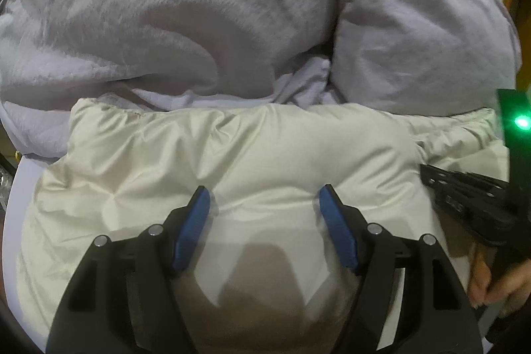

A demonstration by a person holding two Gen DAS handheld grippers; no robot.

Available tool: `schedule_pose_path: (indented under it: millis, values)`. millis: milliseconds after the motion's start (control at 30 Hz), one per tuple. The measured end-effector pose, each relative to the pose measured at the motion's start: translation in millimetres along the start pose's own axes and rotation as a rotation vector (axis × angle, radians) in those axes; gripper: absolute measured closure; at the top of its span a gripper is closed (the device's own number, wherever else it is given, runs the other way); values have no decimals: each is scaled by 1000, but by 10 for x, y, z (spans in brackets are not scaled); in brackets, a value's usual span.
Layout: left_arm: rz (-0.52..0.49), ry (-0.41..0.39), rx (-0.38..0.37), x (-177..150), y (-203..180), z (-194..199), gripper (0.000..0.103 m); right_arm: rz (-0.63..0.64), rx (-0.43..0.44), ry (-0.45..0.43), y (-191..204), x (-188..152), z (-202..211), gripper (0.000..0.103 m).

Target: Fold large clothes

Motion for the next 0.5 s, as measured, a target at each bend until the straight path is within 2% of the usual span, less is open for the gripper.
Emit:
schedule_pose_path:
  millis: [167,267,367,433,500]
  values:
    - [26,-2,45,12,111,-172,33,13,-3,-34,43,8,-34,100]
    - [30,-4,62,-3,168,-243,33,13,8,-46,38,-5,53,94]
    - [36,-2,70,-19,212,-282,33,-5,23,-65,39,-17,274,78]
    - [45,1,69,-28,235,-291,32,-20,40,-97,67,3,418,54]
    - [50,2,66,-33,254,-292,32,-32,56,-117,118,42,500,52]
Point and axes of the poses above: each gripper's, at about its wrist camera, not at the fingertips, and z roughly against the way its jaws point, y to its left, x to its top, the point moved 9 cm from there along -z, roughly the way its jaws point, and after that the axes turned 4 degrees about -y, right-handed, at the moved point
